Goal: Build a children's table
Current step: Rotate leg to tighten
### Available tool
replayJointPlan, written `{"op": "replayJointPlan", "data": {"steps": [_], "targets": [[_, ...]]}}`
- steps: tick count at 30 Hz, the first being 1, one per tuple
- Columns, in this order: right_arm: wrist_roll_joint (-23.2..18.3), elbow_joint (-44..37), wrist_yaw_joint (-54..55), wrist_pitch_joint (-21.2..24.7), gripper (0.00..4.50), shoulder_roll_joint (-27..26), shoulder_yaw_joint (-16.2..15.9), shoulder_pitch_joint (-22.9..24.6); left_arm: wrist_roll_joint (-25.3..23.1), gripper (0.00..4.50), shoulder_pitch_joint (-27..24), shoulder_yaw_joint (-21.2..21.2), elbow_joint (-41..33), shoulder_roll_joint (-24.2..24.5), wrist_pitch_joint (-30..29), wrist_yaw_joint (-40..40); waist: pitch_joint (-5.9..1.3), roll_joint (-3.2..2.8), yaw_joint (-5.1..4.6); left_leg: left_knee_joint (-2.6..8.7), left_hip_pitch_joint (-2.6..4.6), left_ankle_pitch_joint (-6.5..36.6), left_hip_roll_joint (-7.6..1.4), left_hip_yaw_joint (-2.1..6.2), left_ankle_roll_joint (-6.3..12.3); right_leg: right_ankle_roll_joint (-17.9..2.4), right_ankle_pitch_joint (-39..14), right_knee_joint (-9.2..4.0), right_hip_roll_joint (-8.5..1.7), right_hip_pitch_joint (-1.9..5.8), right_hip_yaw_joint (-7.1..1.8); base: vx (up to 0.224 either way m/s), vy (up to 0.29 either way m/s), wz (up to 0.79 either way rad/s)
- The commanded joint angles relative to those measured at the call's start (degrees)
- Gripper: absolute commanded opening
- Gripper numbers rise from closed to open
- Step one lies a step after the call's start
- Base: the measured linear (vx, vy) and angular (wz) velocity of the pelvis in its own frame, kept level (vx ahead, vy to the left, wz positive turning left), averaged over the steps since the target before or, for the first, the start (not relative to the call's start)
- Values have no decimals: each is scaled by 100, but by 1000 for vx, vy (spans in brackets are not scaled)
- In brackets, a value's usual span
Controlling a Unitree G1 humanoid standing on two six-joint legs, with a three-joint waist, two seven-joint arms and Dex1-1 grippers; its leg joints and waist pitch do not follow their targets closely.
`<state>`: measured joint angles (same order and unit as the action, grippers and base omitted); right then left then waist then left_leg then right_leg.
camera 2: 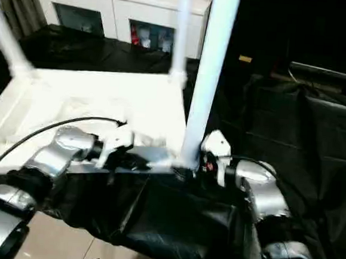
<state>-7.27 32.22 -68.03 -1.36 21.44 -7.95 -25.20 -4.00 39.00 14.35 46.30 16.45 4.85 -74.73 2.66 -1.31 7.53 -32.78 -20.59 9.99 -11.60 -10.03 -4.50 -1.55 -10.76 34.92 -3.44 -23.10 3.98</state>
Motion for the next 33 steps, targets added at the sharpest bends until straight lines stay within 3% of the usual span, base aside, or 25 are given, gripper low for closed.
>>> {"op": "replayJointPlan", "data": {"steps": [1,4,10,15,20,23,25,26,29,32,33], "targets": [[-115,-269,-614,215,338,-51,-445,146,265,0,120,-93,-218,-34,82,6,-346,61,15,304,15,1042,-188,28,529,-1139,-1139,-449,-479,315,-269,0,0,0],[-131,-362,-716,313,316,1,-463,188,250,0,129,-124,-184,-5,133,13,-345,60,62,315,39,1121,-200,28,464,-1100,-1278,-463,-478,300,-272,0,0,0],[-212,-652,-794,527,271,66,-523,319,275,0,111,-135,-214,-17,85,-4,-358,77,102,301,19,958,-188,32,452,-1058,-1099,-439,-478,315,-273,0,0,0],[-212,-651,-499,560,265,-126,-428,422,212,0,101,-148,-199,-193,71,306,-348,82,110,310,18,1037,-185,33,419,-994,-1347,-467,-490,309,-263,0,0,0],[-60,-96,969,316,264,-726,1,196,-35,0,267,-182,24,-538,-186,1268,-315,93,24,357,38,1261,-166,59,203,-840,-1971,-530,-504,284,-256,0,0,0],[199,453,2159,161,264,-1078,207,-94,-136,0,443,-253,241,-842,-279,1982,-317,103,-38,357,46,1273,-148,57,149,-803,-2031,-540,-492,282,-266,0,0,0],[345,744,2775,161,263,-1248,279,-275,-194,0,550,-264,364,-1000,-351,2318,-322,90,-79,350,48,1241,-146,54,126,-868,-1887,-529,-492,270,-275,0,0,0],[408,886,3132,166,263,-1349,329,-371,-226,0,612,-277,430,-1086,-389,2544,-328,100,-95,347,38,1201,-128,54,135,-878,-1792,-527,-485,301,-272,0,0,0],[430,1440,4454,448,263,-1793,670,-767,-247,0,801,-344,602,-1400,-535,3146,-354,91,-132,329,23,959,-118,50,163,-951,-1417,-481,-481,317,-280,0,0,0],[457,1650,4824,355,263,-2004,747,-919,-286,0,851,-342,639,-1538,-525,3357,-385,78,-131,305,14,756,-122,41,248,-1066,-871,-428,-468,331,-289,0,0,0],[524,1743,4932,247,298,-2069,724,-978,-306,0,860,-327,648,-1590,-502,3396,-391,85,-125,291,-7,640,-114,36,340,-1149,-512,-390,-471,346,-286,0,0,0]]}}
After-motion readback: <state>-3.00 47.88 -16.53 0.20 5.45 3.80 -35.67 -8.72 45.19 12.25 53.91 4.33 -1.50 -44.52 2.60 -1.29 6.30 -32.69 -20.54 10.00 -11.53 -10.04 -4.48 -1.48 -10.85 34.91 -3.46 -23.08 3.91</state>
